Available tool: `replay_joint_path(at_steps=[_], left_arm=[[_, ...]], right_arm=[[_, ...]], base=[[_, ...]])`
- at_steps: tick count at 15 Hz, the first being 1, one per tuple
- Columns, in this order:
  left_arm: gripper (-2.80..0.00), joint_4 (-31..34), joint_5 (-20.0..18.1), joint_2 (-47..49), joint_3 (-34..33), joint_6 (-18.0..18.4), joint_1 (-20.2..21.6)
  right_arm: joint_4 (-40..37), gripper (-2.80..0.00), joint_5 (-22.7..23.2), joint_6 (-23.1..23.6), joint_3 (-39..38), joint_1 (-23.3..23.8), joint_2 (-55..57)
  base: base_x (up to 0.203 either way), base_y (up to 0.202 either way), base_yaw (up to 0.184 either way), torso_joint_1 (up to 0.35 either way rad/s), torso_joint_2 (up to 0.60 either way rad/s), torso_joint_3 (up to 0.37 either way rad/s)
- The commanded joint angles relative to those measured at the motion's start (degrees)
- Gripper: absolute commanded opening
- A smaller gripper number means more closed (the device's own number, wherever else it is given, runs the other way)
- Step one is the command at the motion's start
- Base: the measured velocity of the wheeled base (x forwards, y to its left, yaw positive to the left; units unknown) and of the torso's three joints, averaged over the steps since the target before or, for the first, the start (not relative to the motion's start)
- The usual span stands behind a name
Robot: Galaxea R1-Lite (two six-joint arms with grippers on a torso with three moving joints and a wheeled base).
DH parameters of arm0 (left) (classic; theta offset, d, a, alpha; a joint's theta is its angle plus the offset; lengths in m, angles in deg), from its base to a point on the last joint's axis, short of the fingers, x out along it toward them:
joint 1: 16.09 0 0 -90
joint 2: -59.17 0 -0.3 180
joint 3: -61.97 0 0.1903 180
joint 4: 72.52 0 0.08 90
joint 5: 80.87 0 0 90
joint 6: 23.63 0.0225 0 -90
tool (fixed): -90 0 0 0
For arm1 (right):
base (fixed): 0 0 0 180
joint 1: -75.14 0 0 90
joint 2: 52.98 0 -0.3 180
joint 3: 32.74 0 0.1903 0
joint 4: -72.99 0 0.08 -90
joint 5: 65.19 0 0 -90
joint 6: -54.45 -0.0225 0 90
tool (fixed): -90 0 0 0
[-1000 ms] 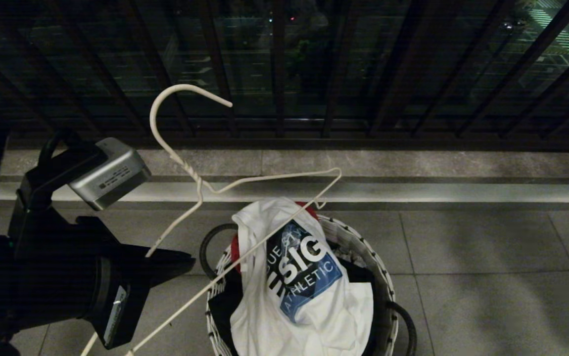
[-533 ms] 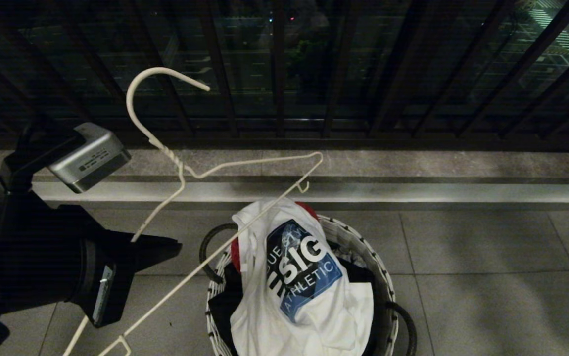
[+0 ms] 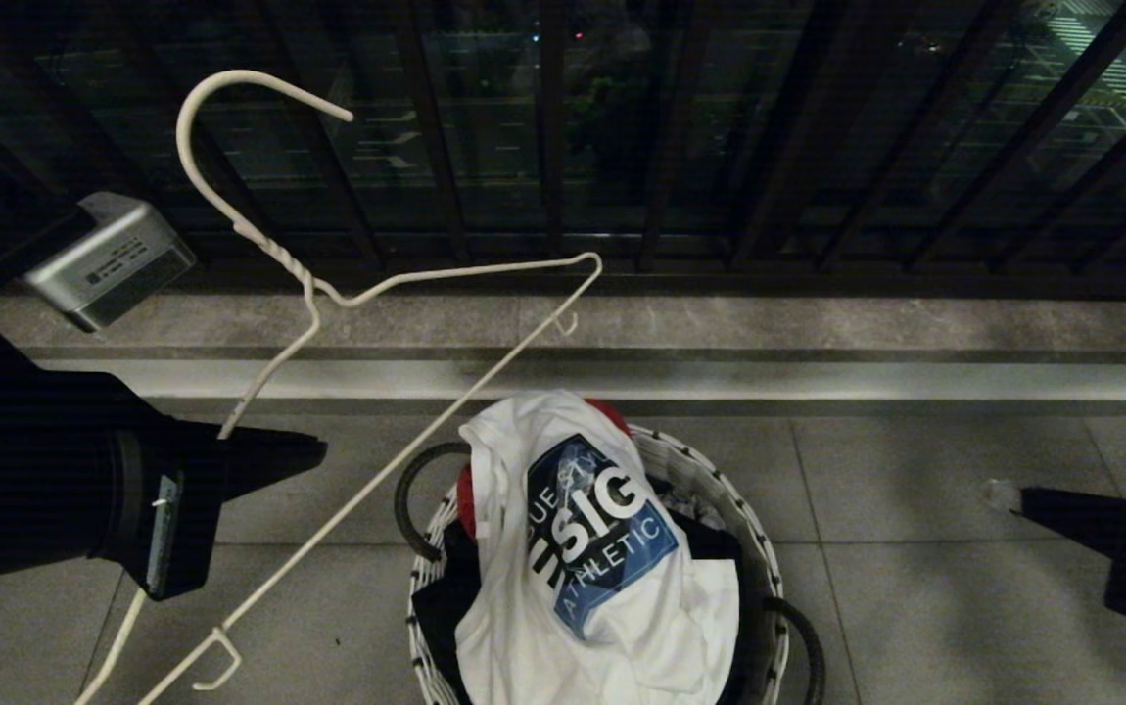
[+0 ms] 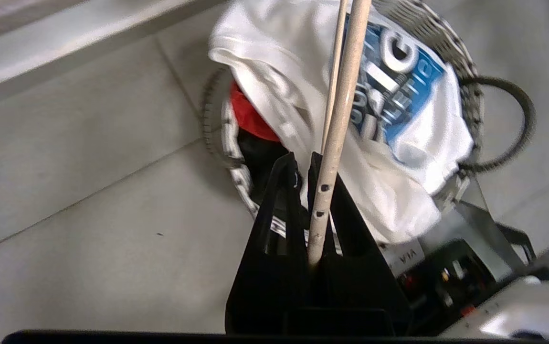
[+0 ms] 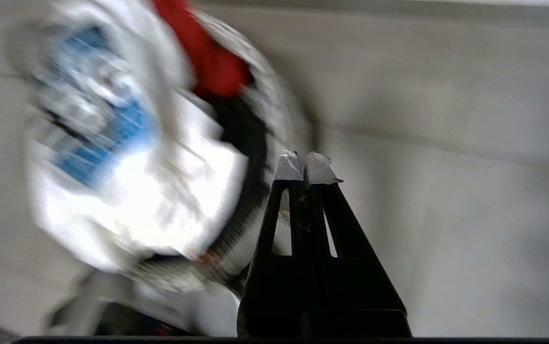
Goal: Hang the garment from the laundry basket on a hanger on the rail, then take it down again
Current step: Pick up clothes from the basket
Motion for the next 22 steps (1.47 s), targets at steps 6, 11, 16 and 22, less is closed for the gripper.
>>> replay_joint_path(at_steps=[6, 11, 16, 22], left_arm=[[-2.8, -1.0, 0.2, -1.8, 3.2, -1.3, 1.8], [-2.8, -0.9, 0.3, -2.2, 3.7, -2.4, 1.9], [-2.8, -0.8, 0.3, -3.5, 4.8, -2.2, 4.1], [-2.8, -0.9, 0.3, -4.1, 5.4, -2.3, 4.4]], right_arm=[[5.2, -2.8, -10.1, -4.4, 14.5, -21.2, 24.6], [5.6, -2.8, -18.9, -6.6, 23.7, -32.1, 35.0], [5.6, 0.0, -28.0, -6.9, 33.4, -39.7, 45.1], [-3.7, 0.0, -36.7, -11.8, 43.6, -43.0, 52.5]], base=[[0.0, 0.0, 0.0, 0.0, 0.0, 0.0], [0.0, 0.0, 0.0, 0.0, 0.0, 0.0], [0.0, 0.0, 0.0, 0.0, 0.0, 0.0], [0.0, 0.0, 0.0, 0.0, 0.0, 0.0]])
